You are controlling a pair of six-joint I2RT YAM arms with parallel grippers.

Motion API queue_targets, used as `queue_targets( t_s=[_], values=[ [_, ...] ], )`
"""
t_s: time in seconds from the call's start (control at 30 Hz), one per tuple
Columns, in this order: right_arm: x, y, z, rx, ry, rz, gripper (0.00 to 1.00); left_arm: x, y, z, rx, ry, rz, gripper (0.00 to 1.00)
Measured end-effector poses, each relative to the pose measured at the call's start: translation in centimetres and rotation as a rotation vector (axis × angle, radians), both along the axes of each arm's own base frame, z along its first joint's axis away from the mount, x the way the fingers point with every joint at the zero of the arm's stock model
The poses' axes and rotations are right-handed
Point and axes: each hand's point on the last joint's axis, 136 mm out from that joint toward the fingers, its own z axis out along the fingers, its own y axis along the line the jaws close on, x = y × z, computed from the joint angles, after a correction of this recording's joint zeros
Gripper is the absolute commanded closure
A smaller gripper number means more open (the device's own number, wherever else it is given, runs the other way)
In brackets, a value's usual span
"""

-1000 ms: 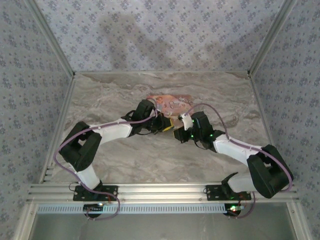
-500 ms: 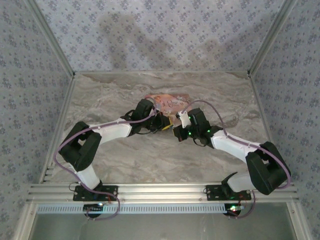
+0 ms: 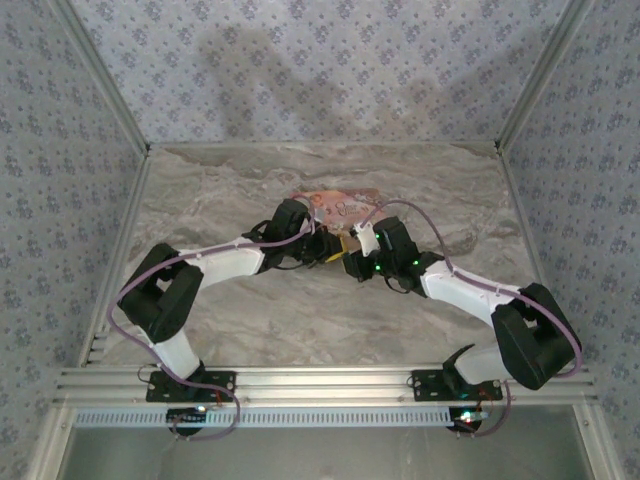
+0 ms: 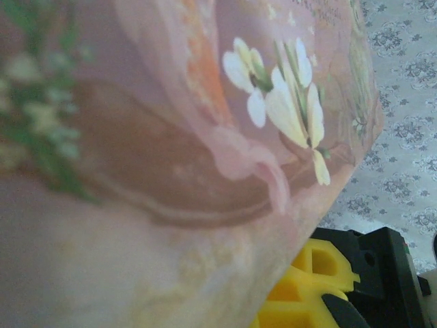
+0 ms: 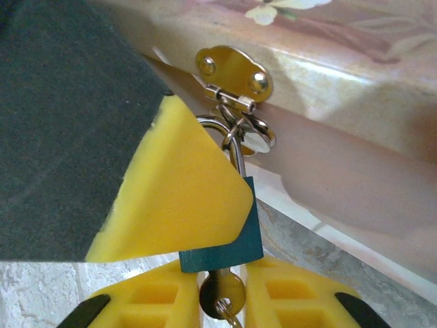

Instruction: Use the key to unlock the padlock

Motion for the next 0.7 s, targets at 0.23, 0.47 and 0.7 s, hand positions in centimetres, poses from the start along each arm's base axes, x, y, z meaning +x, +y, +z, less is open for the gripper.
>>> queue_targets(
  t_s=[0.23,0.47,0.7],
  values=[
    [-0.2,0.1,0.1,0.013,0.004,0.03,1.0,0.0,0.2,-0.2,0.007,0.004,0.002,0.88],
    [-0.5,0.8,-0.5,0.042,0.029,0.055,1.0,-0.5,0.6,-0.5,0.017,0.003,0.0,0.6],
    [-1.5,1.1,-2.5,0.035,0.072,0.069,1.0,-1.1,1.6,-1.9,0.055,0.025,0.019,0.59]
  ],
)
